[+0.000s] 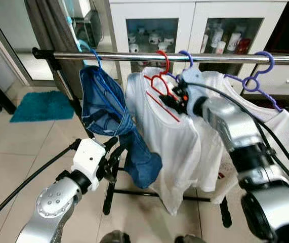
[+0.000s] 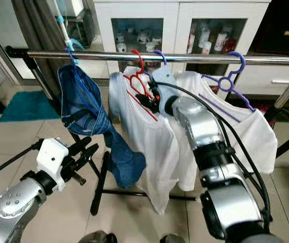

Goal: Hang hanger

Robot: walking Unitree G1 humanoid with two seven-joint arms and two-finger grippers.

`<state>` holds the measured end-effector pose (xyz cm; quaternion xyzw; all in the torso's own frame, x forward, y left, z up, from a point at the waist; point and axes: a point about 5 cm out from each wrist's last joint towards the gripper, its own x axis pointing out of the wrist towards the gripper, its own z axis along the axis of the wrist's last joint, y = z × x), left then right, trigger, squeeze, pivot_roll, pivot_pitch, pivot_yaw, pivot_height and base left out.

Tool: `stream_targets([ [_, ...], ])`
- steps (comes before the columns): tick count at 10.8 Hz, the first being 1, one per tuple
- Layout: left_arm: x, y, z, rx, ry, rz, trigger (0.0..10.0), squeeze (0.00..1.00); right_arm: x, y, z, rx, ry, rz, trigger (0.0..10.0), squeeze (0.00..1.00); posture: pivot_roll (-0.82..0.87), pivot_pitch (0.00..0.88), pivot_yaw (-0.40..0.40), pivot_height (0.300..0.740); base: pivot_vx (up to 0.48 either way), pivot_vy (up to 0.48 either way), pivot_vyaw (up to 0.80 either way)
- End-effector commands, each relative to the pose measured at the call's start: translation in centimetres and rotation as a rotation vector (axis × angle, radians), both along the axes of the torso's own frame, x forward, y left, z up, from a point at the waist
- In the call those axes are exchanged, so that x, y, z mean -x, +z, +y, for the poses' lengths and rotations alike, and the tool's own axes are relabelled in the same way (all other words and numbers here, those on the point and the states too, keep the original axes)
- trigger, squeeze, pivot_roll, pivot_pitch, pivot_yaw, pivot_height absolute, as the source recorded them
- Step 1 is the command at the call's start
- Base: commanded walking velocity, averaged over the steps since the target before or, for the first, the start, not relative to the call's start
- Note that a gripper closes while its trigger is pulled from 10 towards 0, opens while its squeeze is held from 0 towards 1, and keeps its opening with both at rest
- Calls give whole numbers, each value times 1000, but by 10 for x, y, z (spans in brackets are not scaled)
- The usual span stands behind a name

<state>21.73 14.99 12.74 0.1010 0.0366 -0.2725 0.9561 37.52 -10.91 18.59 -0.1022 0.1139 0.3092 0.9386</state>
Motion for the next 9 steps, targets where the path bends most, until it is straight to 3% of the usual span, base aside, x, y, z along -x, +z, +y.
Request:
stream_targets([
  [1,2,1,1,-16,-12,-2,10000,0,-3,4,2,-5,-4,-12,6235,0,4,69,79,740,0,0,0],
  [2,2,1,1,-18,-13,-1,10000,0,-5,4,5,-4,-4,-12,5961,0,5,70,78,740,0,0,0],
  [3,2,1,1,-20,-13,0,10000,0,-7,2,7,23,-1,-13,4745,0,6,70,77,740,0,0,0],
  [4,2,1,1,-21,-13,0,10000,0,-8,1,8,40,1,-11,4392,0,7,71,77,740,0,0,0],
  [5,2,1,1,-21,-11,0,10000,0,-10,-1,11,36,0,-3,1882,0,7,71,77,740,0,0,0],
  [6,2,1,1,-23,-11,1,10000,0,-11,-1,13,25,1,2,0,0,11,72,76,740,0,0,0],
  [9,0,2,2,-25,-13,-2,10000,0,-13,-2,17,1,-6,19,0,0,12,73,78,740,0,0,0],
])
